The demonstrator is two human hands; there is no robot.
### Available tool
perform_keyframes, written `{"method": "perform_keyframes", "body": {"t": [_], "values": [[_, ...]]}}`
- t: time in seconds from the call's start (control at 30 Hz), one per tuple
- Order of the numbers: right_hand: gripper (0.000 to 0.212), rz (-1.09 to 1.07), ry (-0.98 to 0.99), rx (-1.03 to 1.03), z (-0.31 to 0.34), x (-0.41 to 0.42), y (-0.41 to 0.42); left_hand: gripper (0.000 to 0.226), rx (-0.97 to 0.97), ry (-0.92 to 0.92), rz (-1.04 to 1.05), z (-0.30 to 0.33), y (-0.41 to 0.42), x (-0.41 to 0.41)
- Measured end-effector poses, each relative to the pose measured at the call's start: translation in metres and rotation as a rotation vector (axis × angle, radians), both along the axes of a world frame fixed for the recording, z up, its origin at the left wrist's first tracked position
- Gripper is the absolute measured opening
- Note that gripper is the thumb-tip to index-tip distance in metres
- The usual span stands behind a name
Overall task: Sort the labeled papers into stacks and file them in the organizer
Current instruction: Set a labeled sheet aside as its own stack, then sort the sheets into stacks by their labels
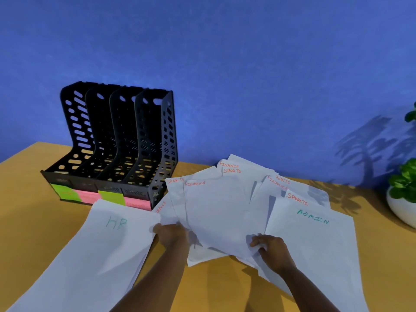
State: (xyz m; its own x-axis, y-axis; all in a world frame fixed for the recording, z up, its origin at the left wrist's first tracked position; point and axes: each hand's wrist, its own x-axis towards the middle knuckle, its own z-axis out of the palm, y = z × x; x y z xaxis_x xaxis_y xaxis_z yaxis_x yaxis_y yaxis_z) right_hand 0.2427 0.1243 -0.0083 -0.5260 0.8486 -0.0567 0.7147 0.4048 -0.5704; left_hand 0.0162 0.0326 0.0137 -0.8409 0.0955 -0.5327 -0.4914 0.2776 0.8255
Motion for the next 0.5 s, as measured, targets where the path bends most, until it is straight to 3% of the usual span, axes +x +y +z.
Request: {"method": "perform_keyframes", "body": {"t": [0.17,0.3,0.5], "values": [[0.03,0.016,-0.028,-0.028,0.0,0.001,0.003,0.076,-0.029,0.353,-0.03,0.017,0.008,0.012],[0.027,0.018,-0.049,-0.027,0.0,0.0,0.004,0.059,0.055,0.6,-0.12,0.036,0.02,0.021],[0.032,0.004,-0.067,-0.062,0.0,-0.003,0.007,0.035,0.179,0.93,-0.037,0.093,0.035,0.023]]}}
